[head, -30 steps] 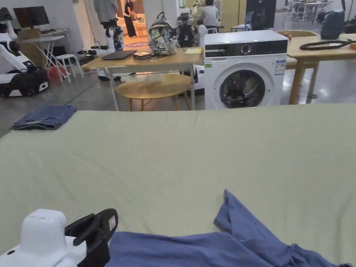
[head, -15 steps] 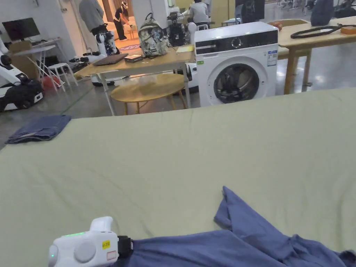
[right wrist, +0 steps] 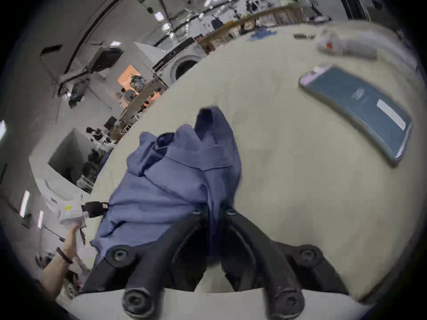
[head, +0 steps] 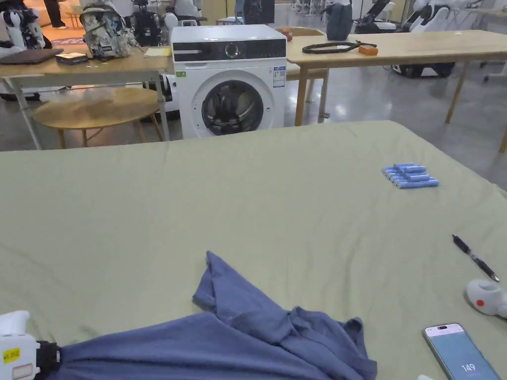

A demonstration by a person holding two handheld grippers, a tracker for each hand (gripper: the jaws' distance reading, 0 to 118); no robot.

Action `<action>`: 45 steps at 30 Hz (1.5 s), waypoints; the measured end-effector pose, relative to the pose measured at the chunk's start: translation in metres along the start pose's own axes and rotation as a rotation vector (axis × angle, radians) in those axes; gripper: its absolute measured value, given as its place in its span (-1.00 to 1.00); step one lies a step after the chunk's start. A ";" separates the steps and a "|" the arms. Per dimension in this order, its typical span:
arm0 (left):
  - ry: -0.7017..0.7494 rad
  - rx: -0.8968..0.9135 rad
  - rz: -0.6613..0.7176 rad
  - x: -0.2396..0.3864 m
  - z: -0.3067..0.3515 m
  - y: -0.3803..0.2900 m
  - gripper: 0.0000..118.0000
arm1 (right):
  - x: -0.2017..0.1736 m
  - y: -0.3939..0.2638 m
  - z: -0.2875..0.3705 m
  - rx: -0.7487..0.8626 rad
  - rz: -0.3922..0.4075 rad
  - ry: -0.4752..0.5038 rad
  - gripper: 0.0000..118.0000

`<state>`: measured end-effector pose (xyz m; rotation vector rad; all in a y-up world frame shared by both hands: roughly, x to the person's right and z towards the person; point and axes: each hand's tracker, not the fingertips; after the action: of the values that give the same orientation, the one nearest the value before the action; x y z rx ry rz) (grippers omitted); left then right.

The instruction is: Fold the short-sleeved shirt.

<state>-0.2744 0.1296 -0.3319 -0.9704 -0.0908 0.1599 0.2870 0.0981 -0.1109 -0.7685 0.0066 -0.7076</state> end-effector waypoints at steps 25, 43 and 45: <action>-0.197 0.948 -0.016 0.028 0.367 0.123 -1.00 | -0.241 0.260 0.137 0.607 0.505 0.172 -0.90; 0.020 0.890 -0.085 0.052 0.327 0.254 -1.00 | -0.354 0.393 0.044 0.621 0.622 -0.017 -0.90; 0.008 0.877 -0.070 0.050 0.313 0.257 -1.00 | -0.354 0.397 0.029 0.613 0.613 -0.037 -0.90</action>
<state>-0.2956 0.5356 -0.3684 -0.0931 -0.0381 0.1126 0.2526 0.5243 -0.4295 -0.1613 -0.0082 -0.0870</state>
